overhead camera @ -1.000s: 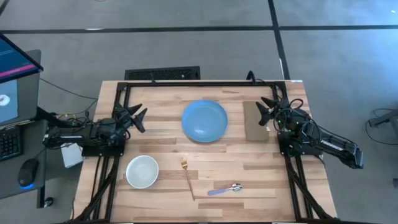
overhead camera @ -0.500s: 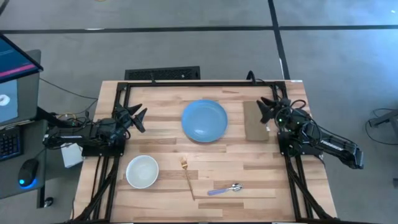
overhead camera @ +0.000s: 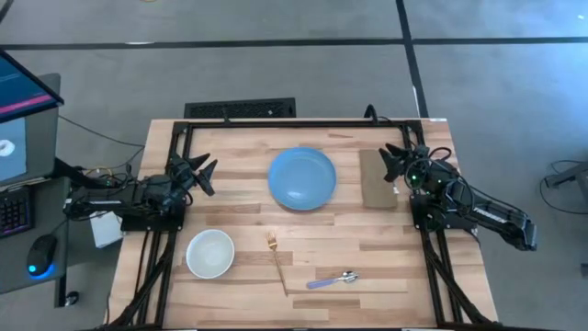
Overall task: Set table place
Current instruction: Place the blue plate in the center of the table
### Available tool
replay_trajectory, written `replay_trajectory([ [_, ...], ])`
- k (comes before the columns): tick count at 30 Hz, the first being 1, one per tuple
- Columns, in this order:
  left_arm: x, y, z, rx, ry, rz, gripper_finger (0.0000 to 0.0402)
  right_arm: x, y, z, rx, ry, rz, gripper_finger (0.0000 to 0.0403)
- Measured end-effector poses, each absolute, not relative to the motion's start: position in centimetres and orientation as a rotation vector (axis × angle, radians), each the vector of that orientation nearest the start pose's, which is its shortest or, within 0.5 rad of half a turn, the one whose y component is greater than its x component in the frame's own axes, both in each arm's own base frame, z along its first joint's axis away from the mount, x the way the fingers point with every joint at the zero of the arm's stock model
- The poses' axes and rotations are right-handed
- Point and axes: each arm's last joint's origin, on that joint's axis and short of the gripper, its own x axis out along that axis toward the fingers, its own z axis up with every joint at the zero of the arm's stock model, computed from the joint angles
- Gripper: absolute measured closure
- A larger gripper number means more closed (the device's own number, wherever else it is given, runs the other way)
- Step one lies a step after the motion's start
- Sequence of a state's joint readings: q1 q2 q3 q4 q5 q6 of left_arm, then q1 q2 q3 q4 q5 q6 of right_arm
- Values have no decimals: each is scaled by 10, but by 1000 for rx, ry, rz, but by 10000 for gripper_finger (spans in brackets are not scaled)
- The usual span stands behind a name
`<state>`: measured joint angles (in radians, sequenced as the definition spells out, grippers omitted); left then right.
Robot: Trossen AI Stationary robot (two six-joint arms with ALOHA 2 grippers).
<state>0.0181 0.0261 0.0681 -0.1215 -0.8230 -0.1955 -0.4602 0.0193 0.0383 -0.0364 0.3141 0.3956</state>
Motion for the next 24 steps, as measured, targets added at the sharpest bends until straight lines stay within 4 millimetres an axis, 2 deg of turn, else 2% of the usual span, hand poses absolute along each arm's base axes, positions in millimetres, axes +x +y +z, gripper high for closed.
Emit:
replay_trajectory([
  [5, 85, 23, 174, -152, -7, 845, 237, 82, -50, 172, 420, -156, -754, 173],
  [9, 85, 23, 174, -152, -7, 845, 237, 81, -48, 181, 368, -155, -714, 173],
  [13, 85, 23, 174, -151, -7, 845, 237, 80, -47, 201, 367, -152, -699, 173],
  [19, 85, 23, 174, -151, -7, 845, 237, 86, -50, 245, 400, -66, -713, 173],
  [21, 85, 23, 174, -151, -7, 845, 237, 93, -53, 261, 461, -8, -735, 173],
  [24, 85, 23, 174, -151, -7, 845, 237, 105, -63, 277, 646, 119, -820, 173],
])
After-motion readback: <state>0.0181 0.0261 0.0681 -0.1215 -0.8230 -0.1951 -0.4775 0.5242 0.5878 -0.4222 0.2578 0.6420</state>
